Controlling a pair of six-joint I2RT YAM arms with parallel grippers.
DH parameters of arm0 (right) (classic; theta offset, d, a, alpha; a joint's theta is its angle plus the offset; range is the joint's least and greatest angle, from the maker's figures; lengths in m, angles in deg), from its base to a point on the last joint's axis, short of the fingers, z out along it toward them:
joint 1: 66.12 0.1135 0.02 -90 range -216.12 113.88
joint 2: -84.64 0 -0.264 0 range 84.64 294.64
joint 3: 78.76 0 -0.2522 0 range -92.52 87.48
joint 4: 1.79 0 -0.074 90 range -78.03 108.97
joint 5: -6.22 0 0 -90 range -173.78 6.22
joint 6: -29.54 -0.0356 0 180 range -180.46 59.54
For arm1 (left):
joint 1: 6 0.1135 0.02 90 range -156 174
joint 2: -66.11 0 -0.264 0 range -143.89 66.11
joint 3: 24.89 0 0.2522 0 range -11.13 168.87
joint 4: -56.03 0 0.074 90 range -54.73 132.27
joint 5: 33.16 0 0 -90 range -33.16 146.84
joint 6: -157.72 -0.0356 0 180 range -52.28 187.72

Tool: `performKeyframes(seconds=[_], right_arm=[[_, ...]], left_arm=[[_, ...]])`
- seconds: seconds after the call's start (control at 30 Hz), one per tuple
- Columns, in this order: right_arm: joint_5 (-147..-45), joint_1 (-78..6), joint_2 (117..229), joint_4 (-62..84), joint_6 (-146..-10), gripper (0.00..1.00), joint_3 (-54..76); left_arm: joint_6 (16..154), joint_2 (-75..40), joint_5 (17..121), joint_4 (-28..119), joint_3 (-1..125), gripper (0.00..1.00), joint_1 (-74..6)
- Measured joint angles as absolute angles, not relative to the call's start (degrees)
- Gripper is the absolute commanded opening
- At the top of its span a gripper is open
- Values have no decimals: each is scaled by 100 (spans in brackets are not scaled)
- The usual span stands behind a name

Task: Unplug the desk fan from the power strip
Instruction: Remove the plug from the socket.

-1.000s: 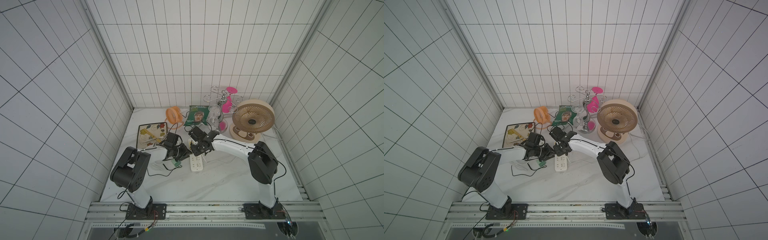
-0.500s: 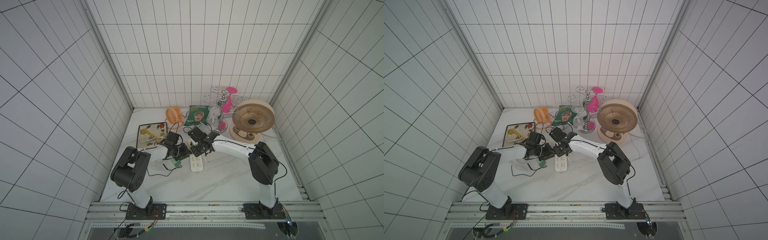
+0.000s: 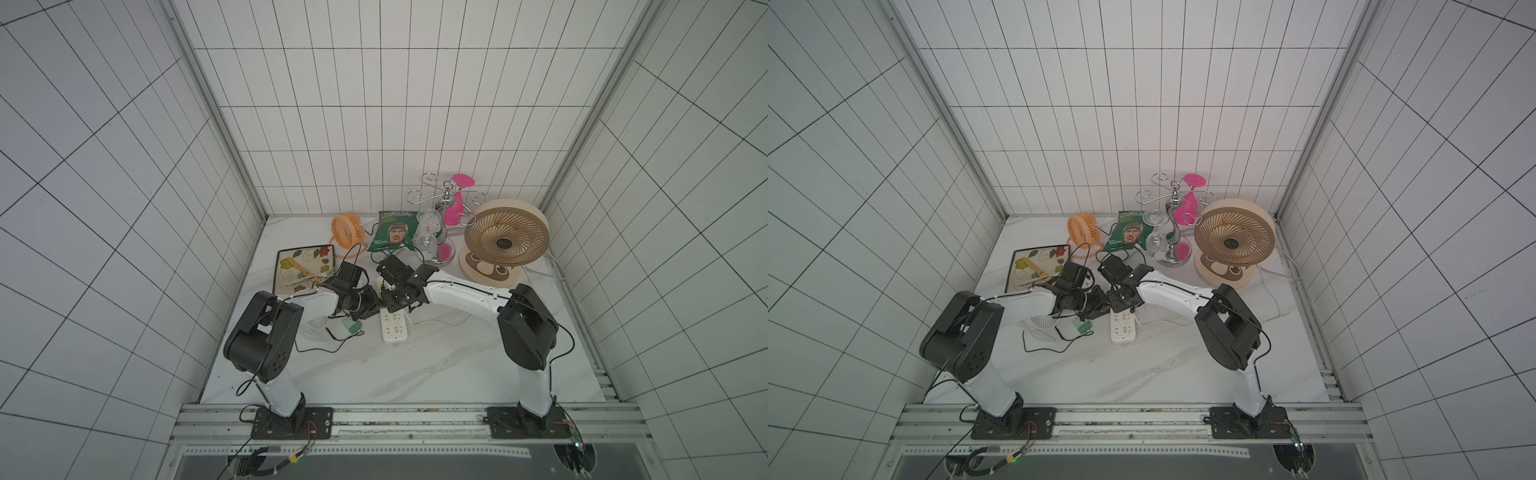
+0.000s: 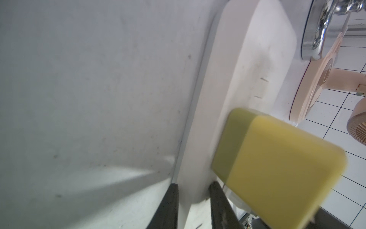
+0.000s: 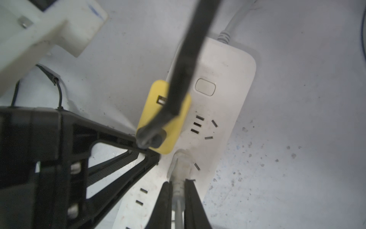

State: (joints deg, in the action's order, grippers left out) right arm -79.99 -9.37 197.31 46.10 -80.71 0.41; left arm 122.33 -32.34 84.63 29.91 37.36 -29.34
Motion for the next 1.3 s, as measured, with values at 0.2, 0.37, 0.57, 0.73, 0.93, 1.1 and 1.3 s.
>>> performKeyframes(seconds=[0.2,0.37,0.57,0.73,0.93,1.1,1.3], right_arm=[[-7883,-937,19473,4416,-8211,0,341],[-7813,-932,19368,4287,-8327,0,511],[-7796,-926,19366,4278,-8434,0,524],[-7794,-928,19366,4311,-8474,0,522],[-7818,-945,19366,4354,-8474,0,522],[-7831,-952,19366,4343,-8474,0,533],[-7829,-952,19366,4284,-8502,0,577]], left_arm=[[12286,-3302,8447,3065,3784,29,-2990],[12325,-3335,8452,3094,3795,29,-3028],[12318,-3368,8441,3024,3874,30,-3076],[12213,-3396,8235,2880,4012,32,-3213],[12122,-3523,8194,2814,4173,32,-3285],[12119,-3540,8183,2801,4191,33,-3294],[12104,-3483,8078,2751,4213,37,-3329]])
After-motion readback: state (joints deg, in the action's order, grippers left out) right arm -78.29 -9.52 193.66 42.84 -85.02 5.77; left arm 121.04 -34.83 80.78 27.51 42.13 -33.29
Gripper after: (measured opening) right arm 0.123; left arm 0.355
